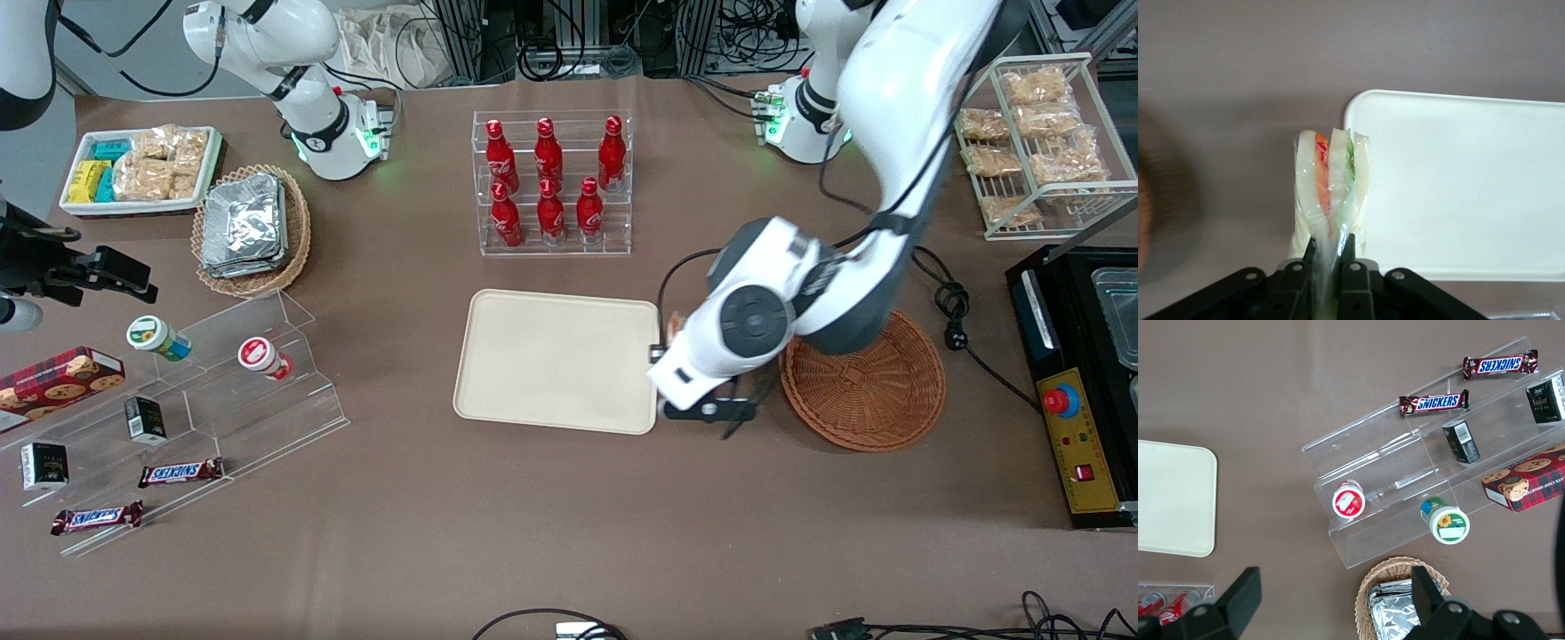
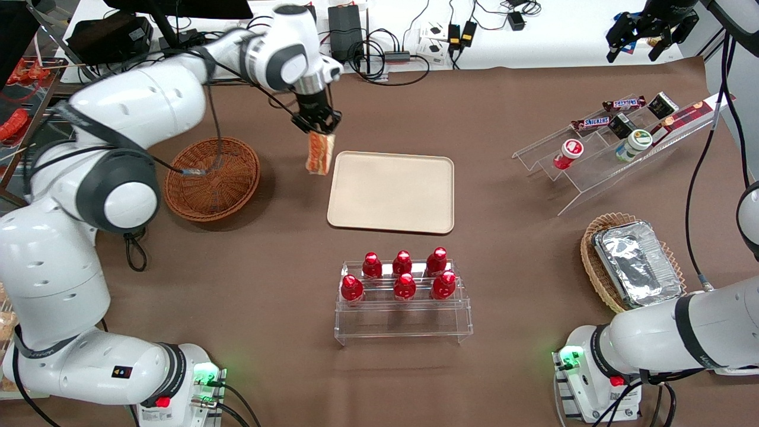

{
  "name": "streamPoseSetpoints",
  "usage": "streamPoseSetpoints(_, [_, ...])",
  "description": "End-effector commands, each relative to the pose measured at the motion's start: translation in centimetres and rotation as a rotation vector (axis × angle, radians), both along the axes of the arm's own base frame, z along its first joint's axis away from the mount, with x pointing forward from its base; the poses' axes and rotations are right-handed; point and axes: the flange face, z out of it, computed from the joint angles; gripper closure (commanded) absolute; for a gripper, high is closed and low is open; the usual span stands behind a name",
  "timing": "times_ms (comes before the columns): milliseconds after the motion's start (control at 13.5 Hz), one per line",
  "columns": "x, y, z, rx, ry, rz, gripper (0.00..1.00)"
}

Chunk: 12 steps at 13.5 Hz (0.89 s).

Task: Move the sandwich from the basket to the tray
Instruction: 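Carry the held sandwich with the left gripper over the cream tray, then lower the sandwich onto the tray and open the left gripper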

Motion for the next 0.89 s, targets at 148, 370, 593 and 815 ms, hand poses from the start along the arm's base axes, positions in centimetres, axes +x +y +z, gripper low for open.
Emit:
streamPoseSetpoints(148, [-0.3,-3.5,-5.7,-0.006,-0.033,-0.018,1.0])
streamPoseSetpoints(370, [-0.6,-4.2,-8.7,-0.042,-0.059,-0.008,1.0])
streamPoseSetpoints(593, [-0.9,-4.8,-10.1,-0.047,-0.061,0.06,0.86])
streamPoseSetpoints(815, [-0.9,-4.8,-9.7,-0.044,-0.062,0.08,0.0])
